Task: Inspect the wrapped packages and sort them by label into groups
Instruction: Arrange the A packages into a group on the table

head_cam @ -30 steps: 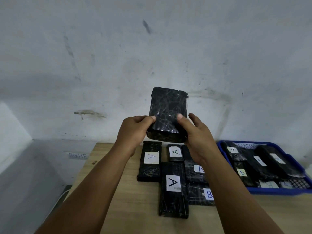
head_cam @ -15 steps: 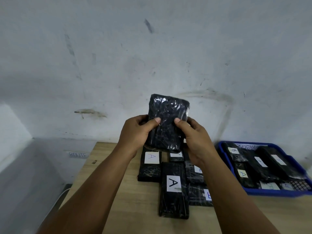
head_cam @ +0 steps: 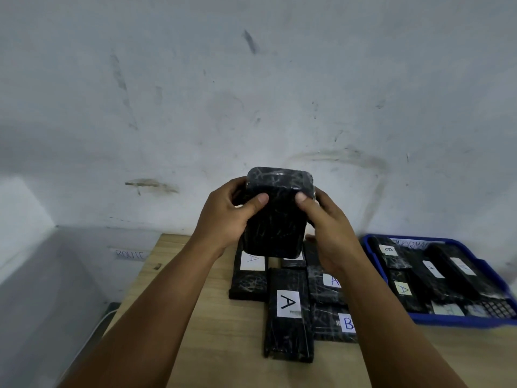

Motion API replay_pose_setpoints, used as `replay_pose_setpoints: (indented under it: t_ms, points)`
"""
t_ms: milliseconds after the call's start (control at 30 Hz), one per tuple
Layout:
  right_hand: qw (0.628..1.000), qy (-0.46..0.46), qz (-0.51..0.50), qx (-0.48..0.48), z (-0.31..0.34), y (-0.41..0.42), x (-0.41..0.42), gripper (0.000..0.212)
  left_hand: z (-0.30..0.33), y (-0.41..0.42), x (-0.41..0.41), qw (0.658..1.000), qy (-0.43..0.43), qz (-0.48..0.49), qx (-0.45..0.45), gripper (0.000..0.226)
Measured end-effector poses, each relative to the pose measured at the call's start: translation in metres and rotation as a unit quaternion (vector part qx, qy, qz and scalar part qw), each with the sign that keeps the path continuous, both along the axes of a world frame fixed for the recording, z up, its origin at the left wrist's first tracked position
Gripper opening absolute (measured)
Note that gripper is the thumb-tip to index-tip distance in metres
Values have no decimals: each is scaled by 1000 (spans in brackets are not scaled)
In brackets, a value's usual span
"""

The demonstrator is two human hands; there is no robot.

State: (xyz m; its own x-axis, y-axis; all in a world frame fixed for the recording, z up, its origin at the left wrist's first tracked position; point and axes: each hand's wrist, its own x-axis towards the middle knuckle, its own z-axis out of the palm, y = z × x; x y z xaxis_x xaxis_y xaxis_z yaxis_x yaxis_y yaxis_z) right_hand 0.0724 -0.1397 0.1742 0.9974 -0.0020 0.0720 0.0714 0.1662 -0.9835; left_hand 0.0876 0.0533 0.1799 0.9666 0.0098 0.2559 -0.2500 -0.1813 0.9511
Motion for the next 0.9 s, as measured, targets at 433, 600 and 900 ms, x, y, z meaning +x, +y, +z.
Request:
replay_pose_setpoints:
  t_ms: [433,600,900]
  points:
    - [998,-43,-40,-32,-7,8,4,26,-1,-5,-3,998,-23,33,-39,10]
    - [989,101,-87,-62,0,9,-1,84,-13,-6,-6,991,-106,67,41,15]
    - [990,64,-123,23,-5,4,6,35,-35,-11,-11,957,-235,20,170,43]
